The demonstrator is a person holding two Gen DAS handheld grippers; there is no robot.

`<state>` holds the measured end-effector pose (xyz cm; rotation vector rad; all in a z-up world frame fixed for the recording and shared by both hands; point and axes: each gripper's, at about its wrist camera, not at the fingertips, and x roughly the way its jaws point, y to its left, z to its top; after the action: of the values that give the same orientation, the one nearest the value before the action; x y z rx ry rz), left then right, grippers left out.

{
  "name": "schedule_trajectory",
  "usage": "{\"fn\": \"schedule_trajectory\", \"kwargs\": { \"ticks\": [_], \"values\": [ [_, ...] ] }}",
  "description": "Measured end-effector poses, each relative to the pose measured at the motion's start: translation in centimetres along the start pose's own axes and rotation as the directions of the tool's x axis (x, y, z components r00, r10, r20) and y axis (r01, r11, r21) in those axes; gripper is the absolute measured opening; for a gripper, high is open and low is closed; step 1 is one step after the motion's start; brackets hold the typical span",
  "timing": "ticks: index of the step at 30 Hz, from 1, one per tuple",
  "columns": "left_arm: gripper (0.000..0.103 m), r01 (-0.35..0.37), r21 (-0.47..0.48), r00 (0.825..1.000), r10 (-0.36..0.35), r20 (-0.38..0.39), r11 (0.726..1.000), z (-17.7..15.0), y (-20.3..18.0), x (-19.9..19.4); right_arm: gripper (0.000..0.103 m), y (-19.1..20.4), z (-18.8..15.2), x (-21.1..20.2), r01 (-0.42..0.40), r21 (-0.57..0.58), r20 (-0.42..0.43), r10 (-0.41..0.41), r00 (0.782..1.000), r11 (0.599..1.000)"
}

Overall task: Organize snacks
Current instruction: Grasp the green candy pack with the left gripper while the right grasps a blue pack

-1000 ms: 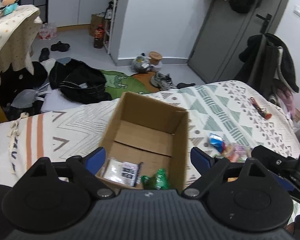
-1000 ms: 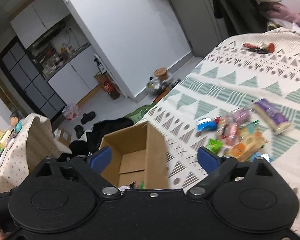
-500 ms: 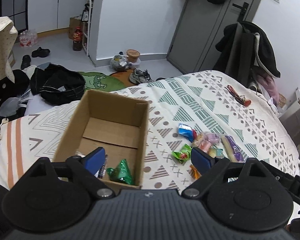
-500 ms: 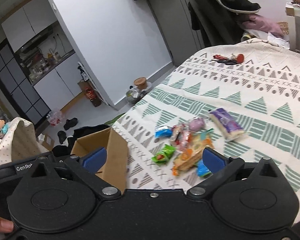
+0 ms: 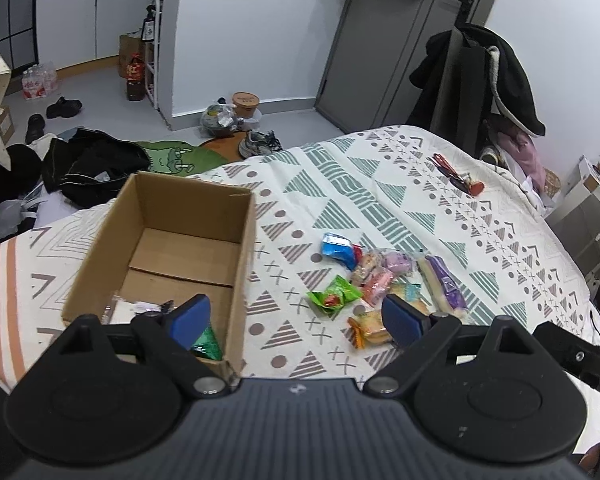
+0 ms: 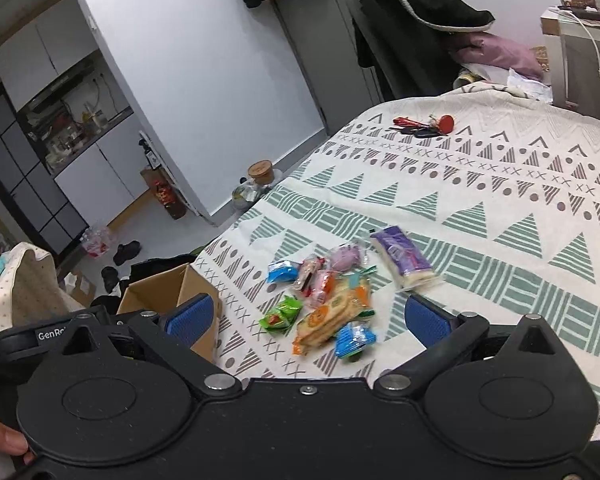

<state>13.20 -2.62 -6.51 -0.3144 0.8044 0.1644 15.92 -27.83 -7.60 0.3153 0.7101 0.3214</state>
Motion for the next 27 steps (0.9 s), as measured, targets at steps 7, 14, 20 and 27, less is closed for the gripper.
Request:
{"fn": "schedule_trajectory", "kwargs": {
  "ticks": [7, 14, 20, 27],
  "values": [
    [0.092, 0.032, 0.048, 0.999, -0.031, -0.019, 0.998, -1.0, -1.4, 2.3, 0.081, -2.9, -1.2, 2.6, -0.005, 0.098, -0.05, 0.01, 0.999, 0.995],
    [0.091, 0.052, 0.058, 0.998, -0.05, -0.035, 0.997, -1.7, -2.0, 5.0, 0.077, -3.2, -1.6, 5.1, -0.002, 0.109, -0.089, 0.012, 0.996, 0.994],
    [0.089, 0.064, 0.058, 0.997, -0.061, -0.049, 0.996, -1.6, -2.4, 7.4, 0.068, -3.8, -2.0, 8.0, 0.015, 0.133, -0.16, 0.007, 0.987, 0.991],
    [0.089, 0.081, 0.062, 0.993, -0.075, -0.09, 0.995, -1.9, -2.8, 10.5, 0.063, -4.4, -2.3, 11.1, 0.064, 0.134, -0.215, -0.034, 0.976, 0.989]
  ]
}}
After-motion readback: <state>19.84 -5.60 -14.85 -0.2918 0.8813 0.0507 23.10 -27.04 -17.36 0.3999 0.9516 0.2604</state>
